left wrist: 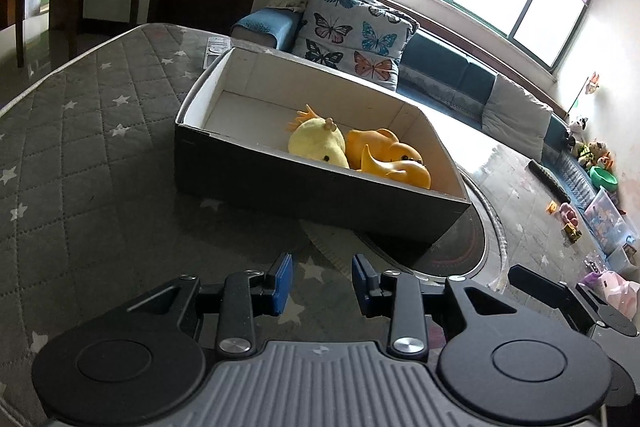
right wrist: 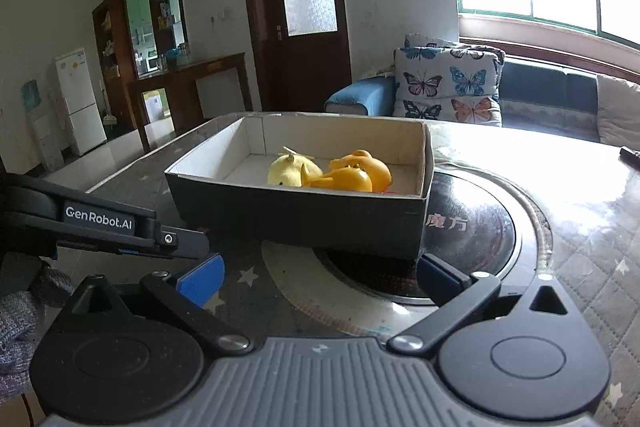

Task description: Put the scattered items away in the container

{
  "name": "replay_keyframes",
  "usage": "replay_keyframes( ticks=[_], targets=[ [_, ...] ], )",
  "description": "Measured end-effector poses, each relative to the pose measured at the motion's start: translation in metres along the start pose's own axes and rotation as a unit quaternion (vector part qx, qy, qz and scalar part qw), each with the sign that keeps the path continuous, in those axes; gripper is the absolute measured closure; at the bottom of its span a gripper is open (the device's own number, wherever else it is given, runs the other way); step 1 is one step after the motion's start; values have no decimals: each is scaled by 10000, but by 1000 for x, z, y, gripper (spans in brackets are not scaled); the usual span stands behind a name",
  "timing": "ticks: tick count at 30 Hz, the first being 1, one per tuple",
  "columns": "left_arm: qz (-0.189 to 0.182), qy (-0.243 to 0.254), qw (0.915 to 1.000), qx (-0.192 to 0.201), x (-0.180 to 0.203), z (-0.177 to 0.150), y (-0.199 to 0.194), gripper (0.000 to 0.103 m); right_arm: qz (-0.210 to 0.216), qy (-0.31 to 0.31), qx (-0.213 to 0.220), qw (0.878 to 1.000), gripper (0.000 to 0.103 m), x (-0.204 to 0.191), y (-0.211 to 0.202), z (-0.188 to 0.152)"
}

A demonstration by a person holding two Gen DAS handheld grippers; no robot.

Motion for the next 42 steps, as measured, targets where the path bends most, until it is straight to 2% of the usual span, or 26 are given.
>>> replay_keyframes(
  ticks=[11, 22, 42],
  targets=[
    [144, 86, 9998, 57, 1, 5, 1, 68, -54, 1, -126, 9999, 0, -5, 11, 3],
    [301, 49, 9995, -65, -5, 12, 11, 69, -129, 96, -251, 9996, 0, -4, 22, 11],
    [356, 191, 9991, -146, -8, 30, 24, 69, -271, 191, -572, 9978, 0, -4, 48, 23]
  ],
)
Point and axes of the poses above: each gripper's, at about its wrist camera, not at the fingertips, and y roughly the way its jaws point, x to its right, z to its top, the point moved 5 cm from there along y, roughly the way its jaws point, and after that the axes turned 10 degrees about -x, right-handed, at the moved point
